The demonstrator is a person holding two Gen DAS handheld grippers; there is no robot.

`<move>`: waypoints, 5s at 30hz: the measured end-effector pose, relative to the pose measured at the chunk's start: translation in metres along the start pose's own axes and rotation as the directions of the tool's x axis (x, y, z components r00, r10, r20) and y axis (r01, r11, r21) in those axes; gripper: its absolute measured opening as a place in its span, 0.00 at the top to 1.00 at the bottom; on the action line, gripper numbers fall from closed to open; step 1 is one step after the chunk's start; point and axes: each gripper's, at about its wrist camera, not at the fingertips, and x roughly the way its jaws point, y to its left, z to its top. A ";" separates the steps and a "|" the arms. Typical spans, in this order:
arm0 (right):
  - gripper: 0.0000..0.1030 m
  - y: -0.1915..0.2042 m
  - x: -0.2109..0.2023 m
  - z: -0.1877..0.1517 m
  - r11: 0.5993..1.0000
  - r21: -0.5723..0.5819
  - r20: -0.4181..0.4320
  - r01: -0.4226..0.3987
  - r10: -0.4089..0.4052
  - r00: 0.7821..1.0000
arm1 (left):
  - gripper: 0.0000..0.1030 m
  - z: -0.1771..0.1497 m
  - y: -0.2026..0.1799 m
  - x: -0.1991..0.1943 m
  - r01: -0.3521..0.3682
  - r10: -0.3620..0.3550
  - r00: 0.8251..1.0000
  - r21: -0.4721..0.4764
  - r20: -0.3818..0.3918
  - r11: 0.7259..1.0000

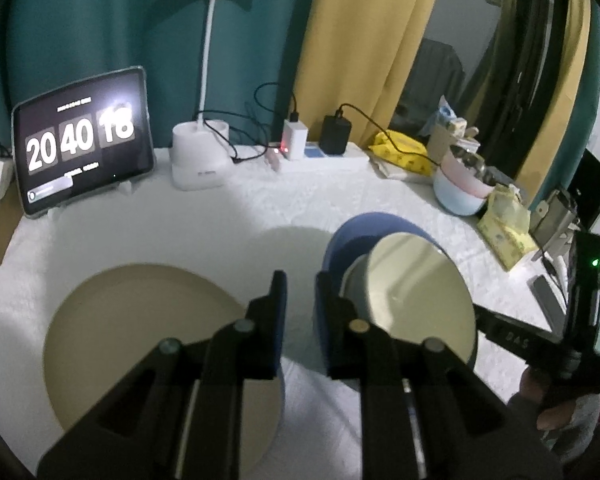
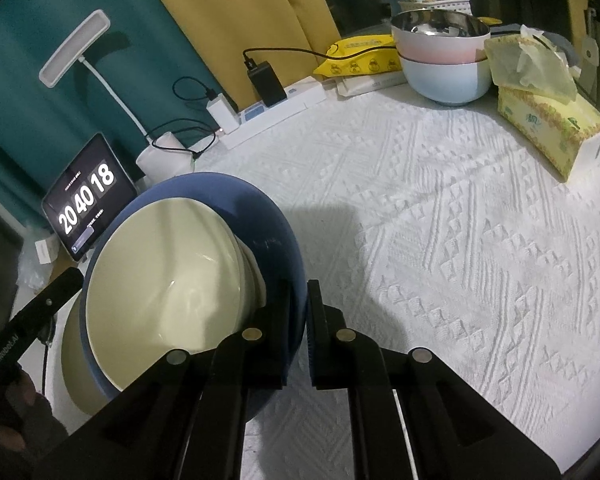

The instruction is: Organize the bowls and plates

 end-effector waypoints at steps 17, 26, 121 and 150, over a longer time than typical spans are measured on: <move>0.92 0.005 0.000 0.001 1.000 -0.015 0.008 -0.011 0.011 1.000 | 0.84 -0.015 -0.014 0.036 -0.012 0.023 0.992 0.089 -0.123 0.996; 0.78 0.010 0.003 0.009 0.999 -0.030 0.001 -0.020 0.020 1.000 | 0.84 -0.012 0.000 0.063 -0.019 0.030 0.977 0.056 -0.210 0.998; 0.92 0.191 0.019 -0.010 0.961 -0.223 -0.050 -0.166 0.159 0.986 | 0.89 -0.033 0.156 -0.039 -0.093 0.086 0.995 -0.145 -0.050 0.985; 0.90 0.183 0.047 -0.016 0.970 -0.214 -0.089 -0.112 0.095 0.992 | 0.85 -0.030 0.150 -0.031 -0.176 0.171 0.984 -0.131 -0.051 0.975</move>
